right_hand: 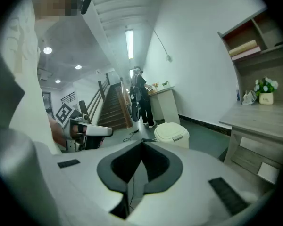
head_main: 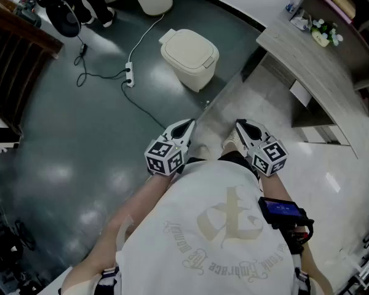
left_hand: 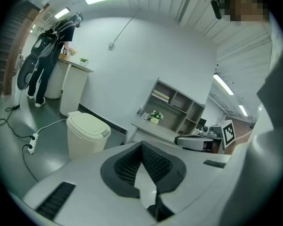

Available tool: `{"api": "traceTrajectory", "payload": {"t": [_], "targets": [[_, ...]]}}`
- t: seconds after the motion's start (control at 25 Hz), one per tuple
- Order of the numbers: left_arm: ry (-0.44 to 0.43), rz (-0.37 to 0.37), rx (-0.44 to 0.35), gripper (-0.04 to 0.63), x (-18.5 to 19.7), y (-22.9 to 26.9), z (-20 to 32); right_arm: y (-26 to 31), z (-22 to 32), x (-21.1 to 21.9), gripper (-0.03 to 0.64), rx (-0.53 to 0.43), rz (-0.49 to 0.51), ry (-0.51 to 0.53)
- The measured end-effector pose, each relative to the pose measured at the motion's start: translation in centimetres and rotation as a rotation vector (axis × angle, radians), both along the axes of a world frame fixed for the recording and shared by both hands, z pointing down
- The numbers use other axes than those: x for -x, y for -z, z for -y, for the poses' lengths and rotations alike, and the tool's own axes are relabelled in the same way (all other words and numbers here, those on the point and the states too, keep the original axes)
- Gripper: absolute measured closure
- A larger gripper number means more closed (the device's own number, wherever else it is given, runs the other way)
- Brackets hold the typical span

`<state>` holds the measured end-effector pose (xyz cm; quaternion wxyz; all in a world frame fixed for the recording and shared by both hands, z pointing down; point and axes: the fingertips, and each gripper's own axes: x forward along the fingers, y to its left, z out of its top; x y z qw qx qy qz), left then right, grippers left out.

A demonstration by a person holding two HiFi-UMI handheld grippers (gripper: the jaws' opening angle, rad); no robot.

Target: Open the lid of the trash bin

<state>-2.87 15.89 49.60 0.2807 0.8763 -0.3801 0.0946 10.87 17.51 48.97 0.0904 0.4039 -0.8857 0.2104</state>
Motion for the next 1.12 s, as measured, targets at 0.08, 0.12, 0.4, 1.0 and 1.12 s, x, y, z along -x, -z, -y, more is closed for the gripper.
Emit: {"api": "traceTrajectory", "payload": {"t": [0.08, 0.12, 0.4, 1.0, 1.12], "targets": [[-0.016, -0.002, -0.003, 0.582, -0.9, 0.2, -0.4, 0.0, -0.5, -0.5, 0.612, 0.004, -0.005, -0.002], [-0.022, -0.003, -0.005, 0.581, -1.2, 0.3, -0.6, 0.0, -0.7, -0.8, 0.612, 0.004, -0.007, -0.004], [-0.068, -0.008, -0.006, 0.581, -3.4, 0.2, -1.3, 0.4, -1.8, -2.7, 0.612, -0.003, -0.006, -0.047], [-0.053, -0.017, -0.034, 0.581, -2.4, 0.6, -1.2, 0.7, -1.6, -1.9, 0.612, -0.009, -0.012, -0.052], [-0.037, -0.022, -0.04, 0.581, -1.9, 0.9, -1.1, 0.9, -1.3, -1.6, 0.612, -0.009, -0.02, -0.047]]}}
